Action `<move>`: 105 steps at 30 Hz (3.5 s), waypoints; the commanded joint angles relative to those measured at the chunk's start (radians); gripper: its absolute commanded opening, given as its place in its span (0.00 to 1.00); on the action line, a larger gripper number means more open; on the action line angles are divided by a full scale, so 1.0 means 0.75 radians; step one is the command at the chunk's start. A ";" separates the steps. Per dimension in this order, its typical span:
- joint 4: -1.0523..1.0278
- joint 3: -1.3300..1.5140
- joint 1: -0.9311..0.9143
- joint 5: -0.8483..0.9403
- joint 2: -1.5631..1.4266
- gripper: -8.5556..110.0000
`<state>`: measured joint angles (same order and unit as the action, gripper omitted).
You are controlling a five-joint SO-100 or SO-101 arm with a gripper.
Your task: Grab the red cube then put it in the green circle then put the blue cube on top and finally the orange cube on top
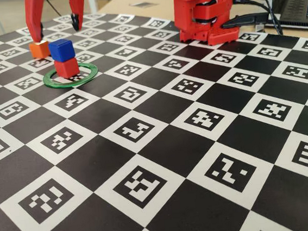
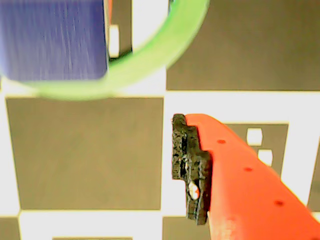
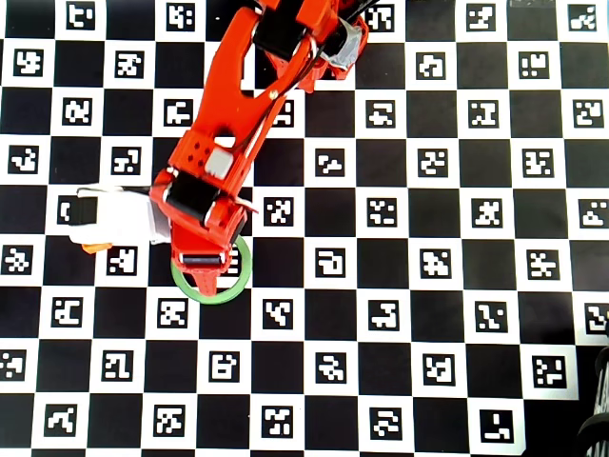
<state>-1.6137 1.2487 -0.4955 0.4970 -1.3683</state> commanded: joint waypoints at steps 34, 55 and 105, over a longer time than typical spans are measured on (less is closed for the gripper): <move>-0.018 -0.863 -0.595 0.583 0.546 0.48; 0.065 -0.796 -0.589 0.675 0.657 0.48; 0.515 -0.374 -0.526 0.603 0.636 0.48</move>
<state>-1.2425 0.9725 -0.9097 0.9526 -0.8207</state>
